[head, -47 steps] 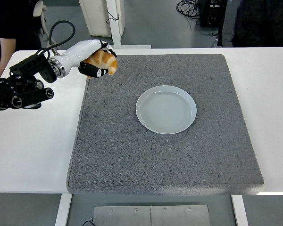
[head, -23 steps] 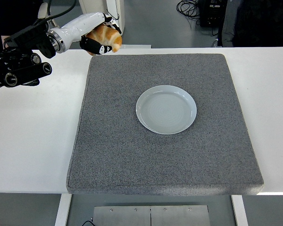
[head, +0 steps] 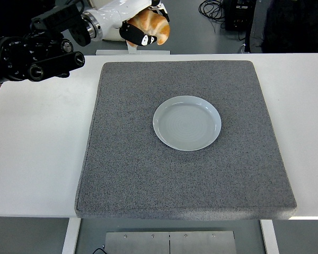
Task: Place the bread on the plate
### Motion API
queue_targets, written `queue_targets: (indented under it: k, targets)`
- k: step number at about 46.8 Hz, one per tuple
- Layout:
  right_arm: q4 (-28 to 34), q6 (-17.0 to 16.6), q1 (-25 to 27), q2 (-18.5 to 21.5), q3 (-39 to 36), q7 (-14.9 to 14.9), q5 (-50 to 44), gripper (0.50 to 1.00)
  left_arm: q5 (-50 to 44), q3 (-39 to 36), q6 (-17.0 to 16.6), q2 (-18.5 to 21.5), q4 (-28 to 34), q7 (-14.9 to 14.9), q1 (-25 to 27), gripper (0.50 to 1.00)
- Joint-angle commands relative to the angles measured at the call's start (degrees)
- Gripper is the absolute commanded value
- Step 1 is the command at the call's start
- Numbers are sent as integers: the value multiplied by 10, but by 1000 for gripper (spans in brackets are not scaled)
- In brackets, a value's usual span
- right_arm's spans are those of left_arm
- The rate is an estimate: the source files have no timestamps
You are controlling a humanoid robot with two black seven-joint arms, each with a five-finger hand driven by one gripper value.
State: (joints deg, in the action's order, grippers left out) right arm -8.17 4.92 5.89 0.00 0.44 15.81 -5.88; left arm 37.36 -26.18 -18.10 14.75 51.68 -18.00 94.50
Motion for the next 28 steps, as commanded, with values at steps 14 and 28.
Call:
queue_targets:
  k: [14,28]
  targets:
    - [0,0,0,0,0,0,0,1000,0,-5,-3,-133,-74,2,-25,500]
    - [0,0,1,0,0,0,0,1000,8,-5,-8,-147,-74,-5,-84,500]
